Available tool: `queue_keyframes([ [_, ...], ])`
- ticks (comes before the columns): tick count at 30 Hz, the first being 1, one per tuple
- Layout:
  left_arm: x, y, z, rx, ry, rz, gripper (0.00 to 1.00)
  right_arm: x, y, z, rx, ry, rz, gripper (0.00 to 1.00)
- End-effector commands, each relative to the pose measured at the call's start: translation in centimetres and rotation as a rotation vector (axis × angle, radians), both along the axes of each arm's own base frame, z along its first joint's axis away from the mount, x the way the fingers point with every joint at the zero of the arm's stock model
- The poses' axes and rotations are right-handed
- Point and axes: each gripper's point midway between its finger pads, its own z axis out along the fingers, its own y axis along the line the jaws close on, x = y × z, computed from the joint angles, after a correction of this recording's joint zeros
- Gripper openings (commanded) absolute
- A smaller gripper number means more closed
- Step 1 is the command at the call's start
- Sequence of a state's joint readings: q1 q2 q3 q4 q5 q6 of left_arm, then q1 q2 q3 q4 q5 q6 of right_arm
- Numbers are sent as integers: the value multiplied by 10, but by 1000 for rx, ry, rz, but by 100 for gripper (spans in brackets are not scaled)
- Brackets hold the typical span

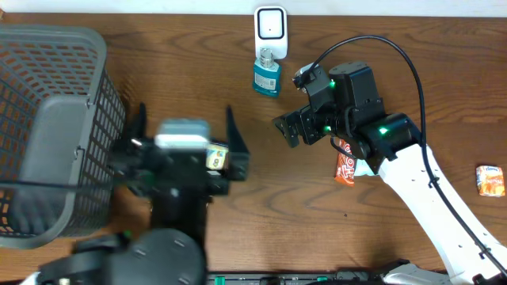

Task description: Scan the item barcode

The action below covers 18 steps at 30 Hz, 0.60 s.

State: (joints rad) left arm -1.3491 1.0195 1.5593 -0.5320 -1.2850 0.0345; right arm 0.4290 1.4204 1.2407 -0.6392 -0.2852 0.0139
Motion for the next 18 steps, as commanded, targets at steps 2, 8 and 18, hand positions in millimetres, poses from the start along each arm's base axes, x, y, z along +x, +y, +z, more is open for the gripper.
queue_keyframes([
  [2, 24, 11, 3, -10, 5, -26, 98, 14, -20, -4, -77, -25, -127, 99],
  [8, 67, 38, -1, -14, 22, -8, 97, 26, -43, -4, -136, -62, -179, 99],
  [18, 101, 124, -11, -43, 61, 177, 98, 74, -22, -6, -40, -188, -63, 99],
])
